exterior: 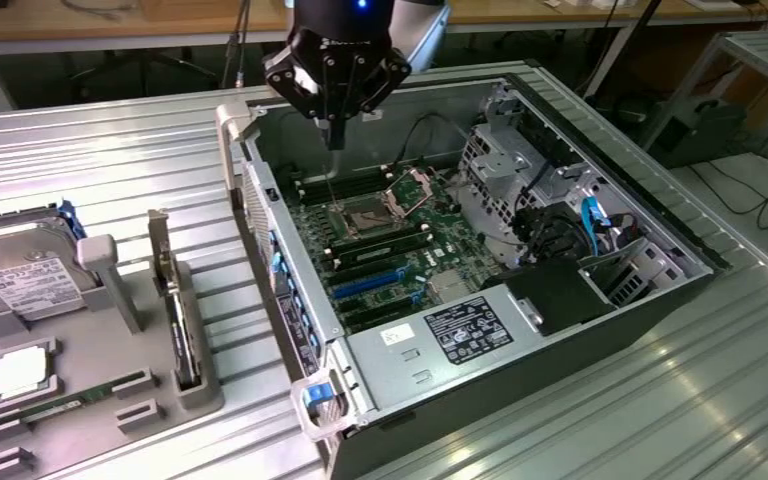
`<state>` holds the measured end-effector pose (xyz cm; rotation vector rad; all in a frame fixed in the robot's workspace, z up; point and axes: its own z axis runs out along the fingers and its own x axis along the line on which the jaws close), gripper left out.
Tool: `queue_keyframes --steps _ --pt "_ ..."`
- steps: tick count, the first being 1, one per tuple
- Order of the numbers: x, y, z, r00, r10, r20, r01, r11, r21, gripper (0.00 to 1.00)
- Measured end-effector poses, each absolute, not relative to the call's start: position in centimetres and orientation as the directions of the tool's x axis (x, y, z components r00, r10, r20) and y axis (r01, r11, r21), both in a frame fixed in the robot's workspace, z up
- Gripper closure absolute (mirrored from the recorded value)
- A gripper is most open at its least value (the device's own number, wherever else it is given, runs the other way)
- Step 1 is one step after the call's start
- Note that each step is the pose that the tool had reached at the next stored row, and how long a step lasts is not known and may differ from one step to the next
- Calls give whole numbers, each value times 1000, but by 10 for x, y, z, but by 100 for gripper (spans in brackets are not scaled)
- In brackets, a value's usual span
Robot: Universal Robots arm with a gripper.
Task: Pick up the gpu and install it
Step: 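Reach for the gpu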
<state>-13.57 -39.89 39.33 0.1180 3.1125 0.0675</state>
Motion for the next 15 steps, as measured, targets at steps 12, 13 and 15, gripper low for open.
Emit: queue_keyframes --steps 12,13,15 --pt "-149 -399 393 -997 76 -24 75 996 44 89" --pt "-150 -399 393 -997 76 -25 75 996 44 89" --pt "-153 -399 393 -997 76 -24 75 996 44 89"
